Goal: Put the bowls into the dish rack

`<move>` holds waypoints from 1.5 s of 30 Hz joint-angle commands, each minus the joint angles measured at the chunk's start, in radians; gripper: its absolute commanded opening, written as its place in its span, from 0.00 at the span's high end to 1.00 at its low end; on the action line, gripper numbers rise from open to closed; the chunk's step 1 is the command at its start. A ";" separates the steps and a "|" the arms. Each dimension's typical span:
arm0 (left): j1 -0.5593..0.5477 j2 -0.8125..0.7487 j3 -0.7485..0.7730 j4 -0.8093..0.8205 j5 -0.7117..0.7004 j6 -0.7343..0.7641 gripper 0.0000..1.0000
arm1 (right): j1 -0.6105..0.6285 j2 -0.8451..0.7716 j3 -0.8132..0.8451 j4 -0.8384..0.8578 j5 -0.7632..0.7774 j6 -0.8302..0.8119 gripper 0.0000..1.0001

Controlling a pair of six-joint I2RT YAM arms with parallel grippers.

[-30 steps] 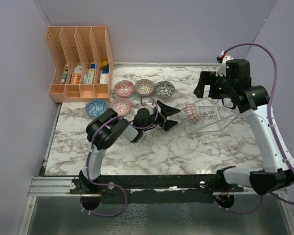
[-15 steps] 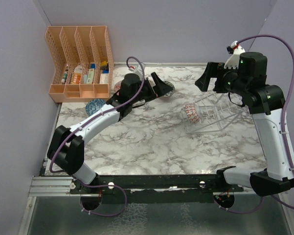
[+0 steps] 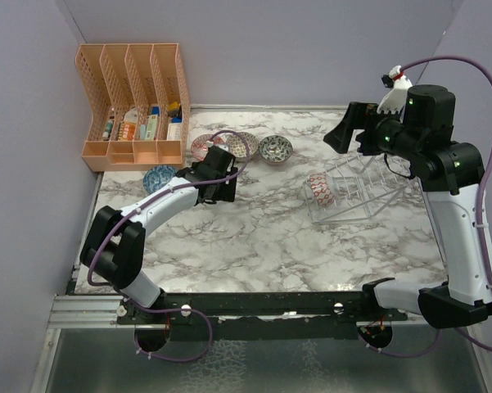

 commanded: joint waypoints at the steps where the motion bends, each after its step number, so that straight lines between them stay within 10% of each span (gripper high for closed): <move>1: 0.010 0.028 0.015 0.100 -0.104 0.119 0.17 | -0.004 0.001 -0.003 -0.009 -0.030 0.010 0.00; 23: 0.098 0.221 0.006 0.274 0.045 0.290 0.52 | -0.004 0.017 0.011 -0.027 0.021 -0.004 0.00; 33: 0.098 0.171 -0.009 0.243 0.074 0.236 1.00 | -0.004 0.027 0.057 -0.048 0.054 -0.004 0.00; 45: 0.041 -0.125 0.084 0.147 0.369 -0.157 1.00 | -0.004 0.033 0.142 -0.103 0.076 -0.008 0.00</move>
